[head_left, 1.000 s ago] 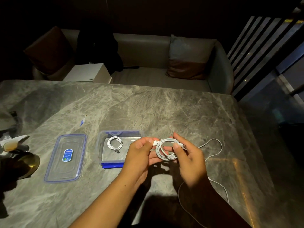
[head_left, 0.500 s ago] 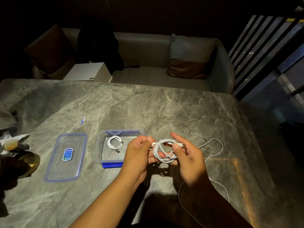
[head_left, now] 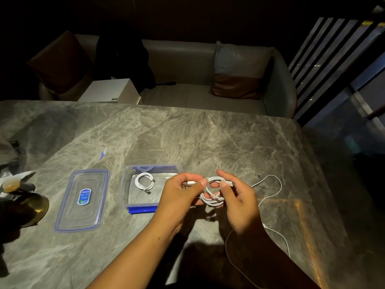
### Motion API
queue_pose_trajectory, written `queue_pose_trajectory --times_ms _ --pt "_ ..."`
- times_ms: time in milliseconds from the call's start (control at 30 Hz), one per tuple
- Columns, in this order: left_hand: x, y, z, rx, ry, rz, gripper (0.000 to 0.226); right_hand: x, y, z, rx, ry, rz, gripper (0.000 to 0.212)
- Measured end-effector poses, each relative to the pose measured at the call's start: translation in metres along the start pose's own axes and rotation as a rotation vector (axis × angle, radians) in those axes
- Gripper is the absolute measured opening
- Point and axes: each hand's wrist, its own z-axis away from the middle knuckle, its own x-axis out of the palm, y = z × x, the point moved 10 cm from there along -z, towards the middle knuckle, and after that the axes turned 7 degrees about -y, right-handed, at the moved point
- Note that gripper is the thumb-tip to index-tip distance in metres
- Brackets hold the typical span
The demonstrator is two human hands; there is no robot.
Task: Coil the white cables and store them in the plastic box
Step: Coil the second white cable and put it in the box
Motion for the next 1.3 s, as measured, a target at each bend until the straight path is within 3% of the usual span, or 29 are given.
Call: queue_pose_trajectory --times_ms 167,367,567,967,1133,1300 --pt "-0.008 -0.012 -0.004 -0.048 -0.033 -0.157 0.007 0.004 0.012 -0.008 0.058 -0.037 -0.054 0.024" --pt "-0.026 -0.008 -0.011 0.037 -0.005 -0.415 0.008 0.015 0.027 -0.017 0.176 -0.124 -0.034 0.022" --pt "-0.037 -0.008 -0.019 0.054 0.031 -0.261 0.012 0.027 0.029 -0.023 0.302 -0.334 0.034 0.015" --pt "-0.106 -0.025 -0.023 -0.006 0.228 -0.067 0.018 0.089 0.055 -0.058 0.301 -0.354 0.061 0.012" --pt "-0.144 -0.025 -0.031 -0.079 0.278 -0.122 0.012 0.133 0.082 -0.075 0.414 -0.365 0.050 0.012" --pt "-0.180 -0.034 -0.051 -0.109 0.378 -0.354 0.015 0.163 0.109 -0.082 0.593 -0.350 -0.031 0.005"
